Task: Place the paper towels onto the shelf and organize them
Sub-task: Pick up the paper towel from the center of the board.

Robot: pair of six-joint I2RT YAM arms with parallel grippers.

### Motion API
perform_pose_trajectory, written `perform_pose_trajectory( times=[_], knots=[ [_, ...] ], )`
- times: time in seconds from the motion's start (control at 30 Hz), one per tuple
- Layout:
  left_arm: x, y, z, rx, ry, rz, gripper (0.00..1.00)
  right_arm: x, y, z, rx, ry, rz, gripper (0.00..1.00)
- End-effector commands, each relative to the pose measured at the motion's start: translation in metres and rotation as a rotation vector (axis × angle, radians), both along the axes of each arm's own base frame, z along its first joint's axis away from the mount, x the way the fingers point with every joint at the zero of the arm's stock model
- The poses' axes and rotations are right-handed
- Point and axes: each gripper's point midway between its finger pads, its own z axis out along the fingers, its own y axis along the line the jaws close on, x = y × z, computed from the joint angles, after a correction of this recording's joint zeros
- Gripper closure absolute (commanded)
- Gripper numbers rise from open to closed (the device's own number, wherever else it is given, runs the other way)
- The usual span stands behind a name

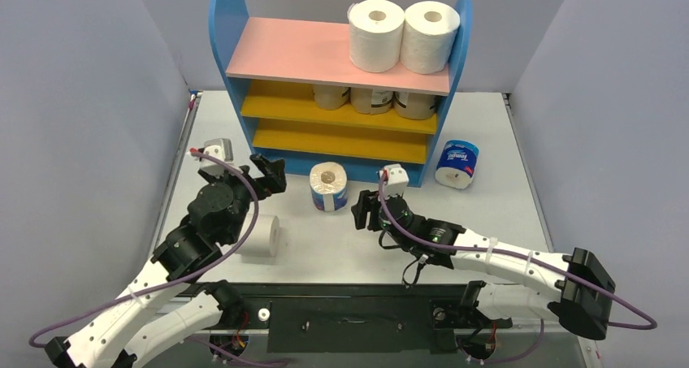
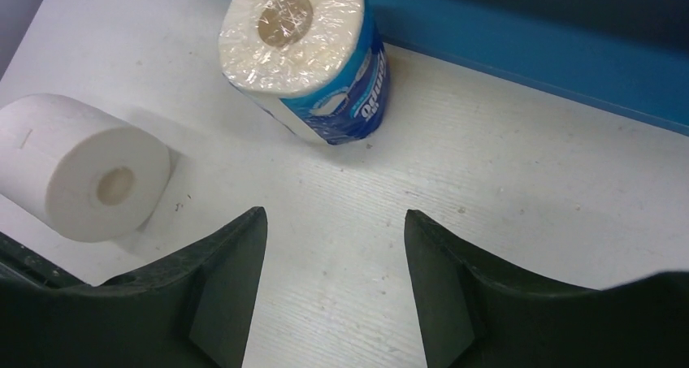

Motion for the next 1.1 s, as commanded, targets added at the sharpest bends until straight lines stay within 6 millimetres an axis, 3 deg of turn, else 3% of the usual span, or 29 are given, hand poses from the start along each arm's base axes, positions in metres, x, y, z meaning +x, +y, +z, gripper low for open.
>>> perform_pose_trajectory(
  times=[0.0, 0.1, 0.17, 0.43, 0.63, 0.73, 0.83, 1.07],
  knots=[
    [-0.012, 0.031, -0.023, -0.018, 0.084, 0.132, 0.04, 0.011, 0.029, 0.021, 0.08, 0.0, 0.011, 0.41],
    [-0.022, 0.048, -0.047, 0.008, 0.187, 0.206, 0.04, 0.011, 0.041, 0.022, 0.087, 0.011, 0.04, 0.42],
    [-0.029, 0.056, -0.051, 0.009, 0.24, 0.251, 0.04, 0.008, 0.048, 0.02, 0.095, 0.019, 0.067, 0.42],
    [-0.043, 0.066, -0.097, 0.006, 0.381, 0.317, 0.04, -0.014, 0.085, 0.024, 0.188, 0.053, 0.244, 0.43],
    [-0.05, 0.083, -0.116, -0.089, 0.402, 0.397, 0.04, -0.025, 0.113, 0.034, 0.228, 0.077, 0.358, 0.42],
    [-0.049, 0.094, -0.122, -0.121, 0.429, 0.432, 0.04, -0.032, 0.128, 0.044, 0.268, 0.102, 0.426, 0.42],
    [-0.046, 0.087, -0.138, -0.159, 0.506, 0.387, 0.04, -0.036, 0.14, 0.049, 0.318, 0.139, 0.461, 0.42],
    [-0.036, 0.102, -0.16, -0.267, 0.571, 0.452, 0.04, -0.037, 0.173, 0.063, 0.501, 0.237, 0.519, 0.4]
  ],
)
